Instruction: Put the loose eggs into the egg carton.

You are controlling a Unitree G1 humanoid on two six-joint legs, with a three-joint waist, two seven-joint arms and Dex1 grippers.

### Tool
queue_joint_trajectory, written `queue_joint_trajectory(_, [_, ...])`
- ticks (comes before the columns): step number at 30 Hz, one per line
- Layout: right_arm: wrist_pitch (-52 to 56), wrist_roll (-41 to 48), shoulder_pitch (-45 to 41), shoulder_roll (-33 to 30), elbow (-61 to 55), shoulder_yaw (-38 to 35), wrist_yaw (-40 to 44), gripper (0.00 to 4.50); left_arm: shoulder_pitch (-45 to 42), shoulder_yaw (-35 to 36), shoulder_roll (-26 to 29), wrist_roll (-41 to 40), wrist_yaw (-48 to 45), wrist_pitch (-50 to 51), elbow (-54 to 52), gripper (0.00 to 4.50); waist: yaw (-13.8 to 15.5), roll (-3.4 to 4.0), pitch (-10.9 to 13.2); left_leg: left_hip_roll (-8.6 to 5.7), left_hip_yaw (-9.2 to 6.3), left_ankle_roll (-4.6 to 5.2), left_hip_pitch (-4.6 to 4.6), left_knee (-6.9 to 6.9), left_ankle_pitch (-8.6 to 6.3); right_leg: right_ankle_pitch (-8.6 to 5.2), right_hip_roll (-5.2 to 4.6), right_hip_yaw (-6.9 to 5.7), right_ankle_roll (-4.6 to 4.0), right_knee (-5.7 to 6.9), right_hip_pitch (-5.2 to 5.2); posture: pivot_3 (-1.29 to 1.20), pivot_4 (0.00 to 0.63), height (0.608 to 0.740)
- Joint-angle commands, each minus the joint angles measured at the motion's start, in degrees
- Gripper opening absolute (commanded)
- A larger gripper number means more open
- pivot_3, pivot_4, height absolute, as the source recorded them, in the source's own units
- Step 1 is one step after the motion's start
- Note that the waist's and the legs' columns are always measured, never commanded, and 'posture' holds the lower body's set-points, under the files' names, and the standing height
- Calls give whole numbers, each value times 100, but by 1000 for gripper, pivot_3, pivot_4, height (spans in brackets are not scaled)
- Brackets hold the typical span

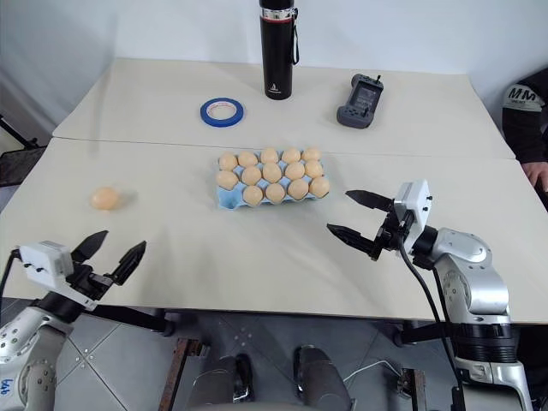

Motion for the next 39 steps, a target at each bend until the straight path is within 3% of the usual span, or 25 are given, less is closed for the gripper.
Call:
queue_joint_trajectory(1, [-93, 15, -134, 35, 38, 48, 64, 4500, -534, 348, 40, 227, 622, -329, 423, 4478, 5, -1, 0, 1, -1, 1, 0, 1, 1, 1, 2, -1, -1, 1, 0, 0, 150, 740])
queue_joint_trajectory(6, [-87, -4, -231, 62, 104, 135, 76, 4500, -1513, 247, 152, 592, 1303, -301, 1100, 4478, 19, -1, 0, 0, 1, 4, -4, 2, 4, 18, 0, -2, 25, 0, 1, 0, 150, 740])
queue_joint_trajectory(19, [-47, -28, -272, -19, 106, 131, 72, 4500, -3702, -227, 804, 1241, 1508, -803, 4170, 4478, 34, -2, 0, 3, 12, 1, -3, -24, 23, 19, 10, -7, 35, 14, -19, 0, 150, 740])
queue_joint_trajectory(26, [-36, -39, -243, -47, 91, 114, 80, 4500, -4372, -616, 972, 1495, 1266, -1182, 5524, 4478, 27, -4, -1, 2, 19, -11, -3, -22, 30, 19, 8, -3, 36, 15, -20, 0, 150, 740])
queue_joint_trajectory(33, [-48, -51, -198, -84, 93, 91, 78, 4500, -4602, -794, 997, 1493, 1067, -1196, 6208, 4478, 23, -4, -1, 3, 20, -13, -3, -23, 31, 19, 9, -3, 36, 19, -23, 0, 150, 740])
queue_joint_trajectory(36, [-60, -57, -167, -97, 92, 76, 79, 4500, -4564, -769, 993, 1452, 1112, -1075, 6163, 3926, 28, -5, -1, 2, 20, -13, -3, -21, 31, 19, 8, -4, 36, 21, -23, 0, 150, 740])
queue_joint_trajectory(39, [-76, -66, -154, -98, 110, 70, 77, 4500, -4474, -742, 990, 1428, 1109, -1115, 6066, 2964, 27, -5, -1, 2, 20, -13, -3, -21, 31, 19, 8, -3, 36, 22, -23, 0, 150, 740])
